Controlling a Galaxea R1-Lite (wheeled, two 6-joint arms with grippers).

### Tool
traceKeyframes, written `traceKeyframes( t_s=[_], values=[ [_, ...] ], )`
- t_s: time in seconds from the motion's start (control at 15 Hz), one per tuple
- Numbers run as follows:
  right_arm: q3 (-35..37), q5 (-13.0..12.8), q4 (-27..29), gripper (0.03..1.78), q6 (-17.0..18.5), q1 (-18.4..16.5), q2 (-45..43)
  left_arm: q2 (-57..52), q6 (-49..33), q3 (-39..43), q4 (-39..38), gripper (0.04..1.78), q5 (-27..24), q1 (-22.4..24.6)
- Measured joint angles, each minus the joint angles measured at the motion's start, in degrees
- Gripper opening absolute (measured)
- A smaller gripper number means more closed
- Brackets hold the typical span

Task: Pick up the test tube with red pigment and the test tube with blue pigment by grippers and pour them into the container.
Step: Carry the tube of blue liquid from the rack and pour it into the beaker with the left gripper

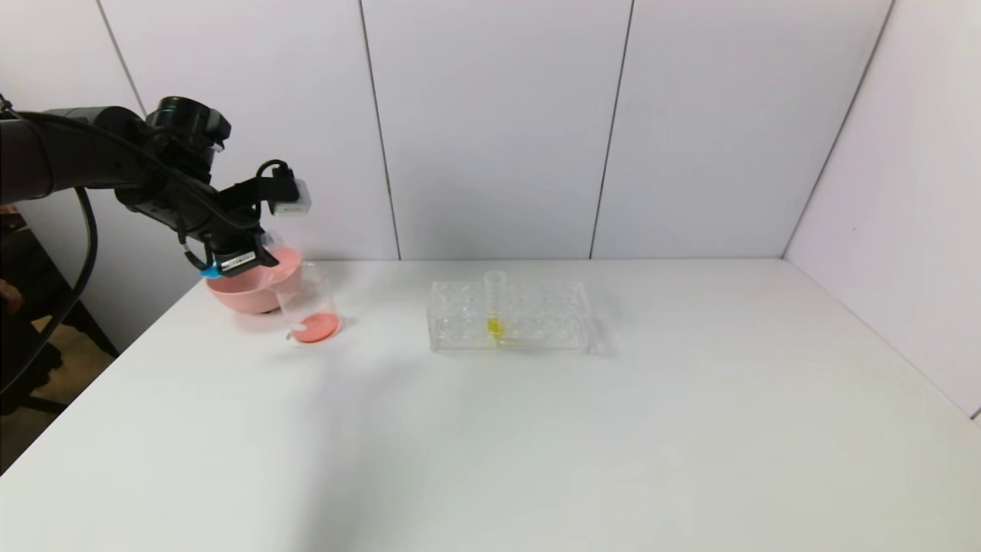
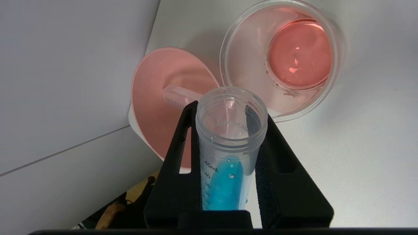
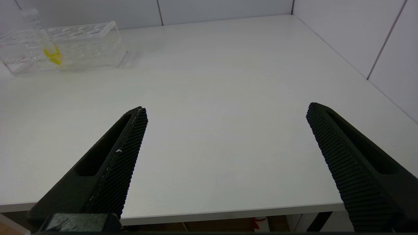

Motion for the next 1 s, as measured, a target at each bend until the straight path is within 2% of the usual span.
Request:
traceKeyframes(
  t_s=[0.53,1.0],
  values=[
    [0.0,0.0,0.0,1.77,0.0,0.0,0.0,-0.1,2.7,0.0,3.5,0.47,7.5,-1.0],
    [0.0,0.0,0.0,1.77,0.0,0.0,0.0,0.7,3.0,0.0,2.6,0.47,14.8,-3.4]
  ],
)
